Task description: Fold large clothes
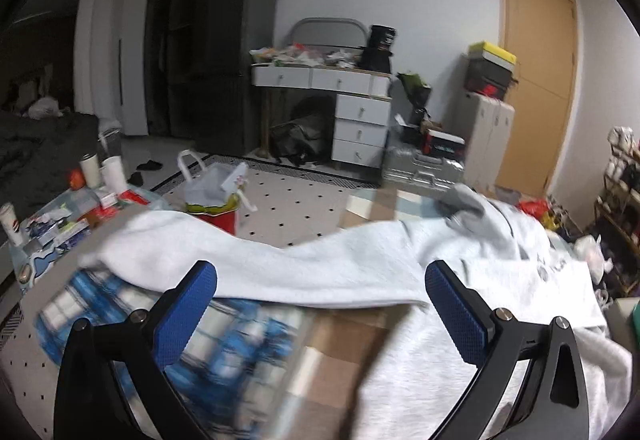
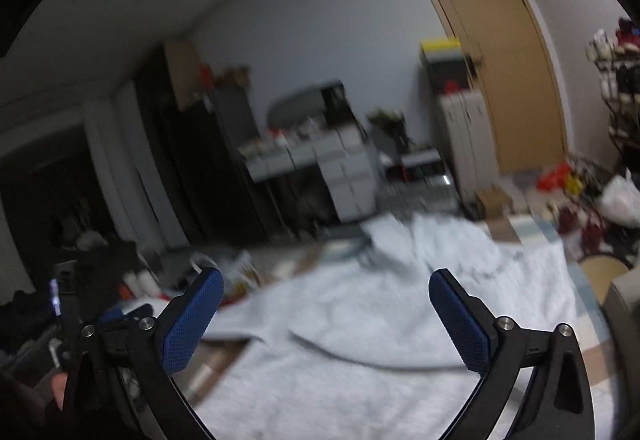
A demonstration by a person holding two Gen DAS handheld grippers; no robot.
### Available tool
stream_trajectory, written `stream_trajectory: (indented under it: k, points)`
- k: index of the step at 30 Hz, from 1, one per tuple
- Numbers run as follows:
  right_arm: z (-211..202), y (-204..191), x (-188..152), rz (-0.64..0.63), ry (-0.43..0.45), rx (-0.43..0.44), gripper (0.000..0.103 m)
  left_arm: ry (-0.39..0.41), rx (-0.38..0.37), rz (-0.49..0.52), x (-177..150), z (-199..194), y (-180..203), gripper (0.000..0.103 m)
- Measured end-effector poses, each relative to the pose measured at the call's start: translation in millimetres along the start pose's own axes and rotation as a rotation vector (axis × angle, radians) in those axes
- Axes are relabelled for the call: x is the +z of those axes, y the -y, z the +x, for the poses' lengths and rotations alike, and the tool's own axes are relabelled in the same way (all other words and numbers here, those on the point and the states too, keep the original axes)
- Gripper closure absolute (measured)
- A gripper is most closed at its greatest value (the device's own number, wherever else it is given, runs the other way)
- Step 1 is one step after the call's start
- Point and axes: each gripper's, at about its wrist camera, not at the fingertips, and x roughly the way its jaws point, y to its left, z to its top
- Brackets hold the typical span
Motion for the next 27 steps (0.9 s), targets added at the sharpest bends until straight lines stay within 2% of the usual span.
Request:
stream_trajectory:
  k: [3,5,7,10,12,15,16,18,20,22,23,24,26,27]
  points:
    - [-8.6,-20.2,-26.2,-0.072,0.023,-0.005,0.000,-0.065,-0.007,-0.155,13.9,-2.8,-57.0,0.001]
    - [-15.4,-36.7,-48.8,-0.093,0.013,-0.056,0.000,-0.108,0.007,-0.225,17.9,1.6,-89.1,0.001]
    - [-18.2,-41.4,-63.4,-0.079,0.016,-0.054,0.000,-0.148,0.032,-0.273,19.8,12.3,-117.7,0.001]
    - [-23.0,-52.2,-69.1,-0.064,0.007,-0.026,0.000,-0.216,0.030,-0.322,17.7,36.9,-139.8,0.001]
    - [-23.7,-62.4,-66.9,-0.085,-0.003,0.014,0.000,-0.279,-0.007,-0.402,9.6,54.1,-155.4,0.001]
    - [-25.6,-77.5,-70.1,-0.154,-0.016,-0.009,0.000,-0.362,-0.105,-0.546,-4.7,79.3,-166.1,0.001]
    - [-27.6,-82.6,-71.5,-0.174,-0.018,-0.008,0.000,-0.381,-0.117,-0.574,-8.8,87.4,-166.2,0.001]
    - [-40.0,-96.5,-65.9,-0.184,-0.015,0.009,0.000,-0.398,-0.123,-0.611,-12.6,100.1,-164.8,0.002]
    - [-44.5,-99.7,-65.1,-0.179,-0.005,0.026,0.000,-0.380,-0.107,-0.660,-14.5,110.3,-166.0,0.002]
    - [-44.8,-101.1,-65.6,-0.198,-0.006,0.029,0.000,-0.374,-0.099,-0.693,-14.3,118.5,-167.3,0.012]
    - [-46.9,-103.0,-64.8,-0.210,-0.006,0.022,0.000,-0.382,-0.088,-0.697,-14.2,122.9,-169.3,0.029]
    - [-46.9,-102.6,-64.8,-0.219,-0.008,0.021,0.000,-0.390,-0.051,-0.701,-14.2,125.9,-170.0,0.051]
    - [-46.5,-104.3,-65.9,-0.236,-0.014,0.020,0.000,-0.368,0.046,-0.672,-11.8,125.8,-169.6,0.072]
    - [-46.4,-104.5,-66.2,-0.239,-0.016,0.019,0.000,-0.361,0.047,-0.651,-9.3,126.1,-169.2,0.077]
